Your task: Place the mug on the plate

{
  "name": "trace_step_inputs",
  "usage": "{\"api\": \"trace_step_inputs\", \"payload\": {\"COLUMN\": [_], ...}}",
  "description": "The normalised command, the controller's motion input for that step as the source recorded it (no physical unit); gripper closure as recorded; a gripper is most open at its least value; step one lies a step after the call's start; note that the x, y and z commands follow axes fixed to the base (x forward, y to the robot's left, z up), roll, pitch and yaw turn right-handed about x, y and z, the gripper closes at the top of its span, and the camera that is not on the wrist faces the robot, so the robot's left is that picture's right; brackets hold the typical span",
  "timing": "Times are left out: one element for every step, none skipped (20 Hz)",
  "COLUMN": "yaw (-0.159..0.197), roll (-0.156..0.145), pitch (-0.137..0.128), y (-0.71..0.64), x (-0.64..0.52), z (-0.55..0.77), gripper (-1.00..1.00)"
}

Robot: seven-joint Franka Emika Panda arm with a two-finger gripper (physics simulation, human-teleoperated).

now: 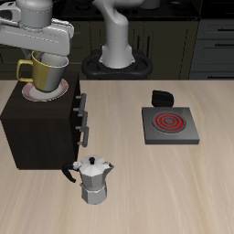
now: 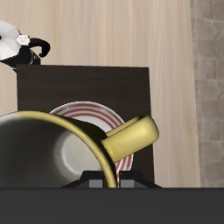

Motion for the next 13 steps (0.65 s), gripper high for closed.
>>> {"api": "trace_step_inputs", "payload": {"yaw": [0.256, 0.012, -0.06, -0.012, 0.115, -0.001, -0.01, 0.0, -0.078, 0.016, -0.028, -0.054, 0.019], "roll": [0.03, -0.014, -0.03, -0.346, 0.079, -0.009, 0.004, 0.0, -0.12, 0.06, -0.096, -0.041, 0.002], "pitch": [-0.026, -0.029, 0.051, -0.03, 0.174, -0.031, -0.008, 0.0, 0.104, 0.013, -0.003, -0.004, -0.005], "y": [0.31, 0.05, -0.1, -0.37, 0.24, 0.03, 0.01, 0.09, -0.17, 0.14, -0.07, -0.02, 0.05], "x": [0.02, 0.0, 0.21, 0.19, 0.07, 0.03, 0.03, 0.02, 0.18, 0.03, 0.05, 0.0, 0.02], "z": [-0.38, -0.13, -0.35, -0.17, -0.5, -0.1, -0.12, 0.0, -0.36, -0.07, -0.06, 0.0, 0.0], "gripper": [1.0, 1.0, 1.0, 1.0, -1.0, -1.0, -1.0, -1.0, -1.0, -1.0, -1.0, -1.0, -1.0]}}
